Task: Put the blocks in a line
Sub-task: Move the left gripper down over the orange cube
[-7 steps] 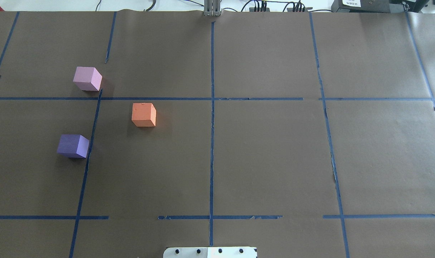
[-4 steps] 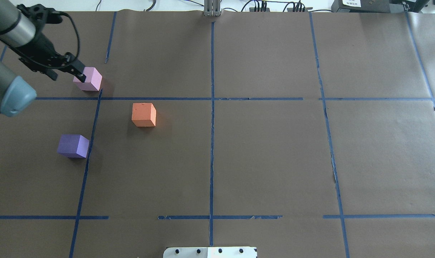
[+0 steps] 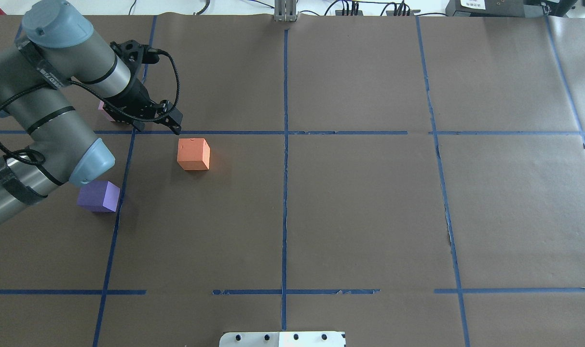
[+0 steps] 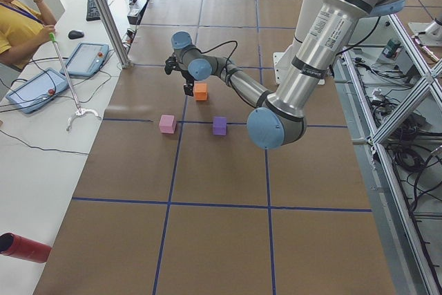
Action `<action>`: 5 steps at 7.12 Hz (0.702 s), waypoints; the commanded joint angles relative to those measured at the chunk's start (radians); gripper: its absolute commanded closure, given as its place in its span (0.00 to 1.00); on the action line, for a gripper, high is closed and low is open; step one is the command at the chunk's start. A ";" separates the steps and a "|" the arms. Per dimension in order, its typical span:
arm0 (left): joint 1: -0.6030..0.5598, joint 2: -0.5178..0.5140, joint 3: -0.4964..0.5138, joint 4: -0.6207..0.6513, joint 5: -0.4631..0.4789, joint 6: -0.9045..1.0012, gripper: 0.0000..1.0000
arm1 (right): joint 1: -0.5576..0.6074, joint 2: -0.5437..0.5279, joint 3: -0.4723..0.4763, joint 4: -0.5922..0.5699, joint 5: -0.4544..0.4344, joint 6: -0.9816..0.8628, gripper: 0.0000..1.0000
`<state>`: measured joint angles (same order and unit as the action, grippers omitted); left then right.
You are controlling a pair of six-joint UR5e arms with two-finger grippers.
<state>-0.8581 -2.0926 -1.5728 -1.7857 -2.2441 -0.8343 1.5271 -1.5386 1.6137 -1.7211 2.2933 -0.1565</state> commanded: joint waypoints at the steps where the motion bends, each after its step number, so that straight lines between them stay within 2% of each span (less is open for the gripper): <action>1: 0.077 -0.035 0.011 -0.018 0.079 -0.184 0.00 | 0.001 0.000 0.000 0.000 0.000 0.000 0.00; 2: 0.096 -0.047 0.013 -0.017 0.113 -0.277 0.00 | -0.001 0.000 0.000 0.000 0.000 0.000 0.00; 4: 0.129 -0.047 0.025 -0.015 0.225 -0.312 0.00 | -0.001 0.000 0.000 0.000 0.000 0.000 0.00; 5: 0.134 -0.049 0.049 -0.020 0.242 -0.312 0.00 | -0.001 0.000 0.000 0.000 0.000 0.000 0.00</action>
<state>-0.7359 -2.1397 -1.5454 -1.8028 -2.0415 -1.1351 1.5264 -1.5386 1.6138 -1.7211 2.2933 -0.1565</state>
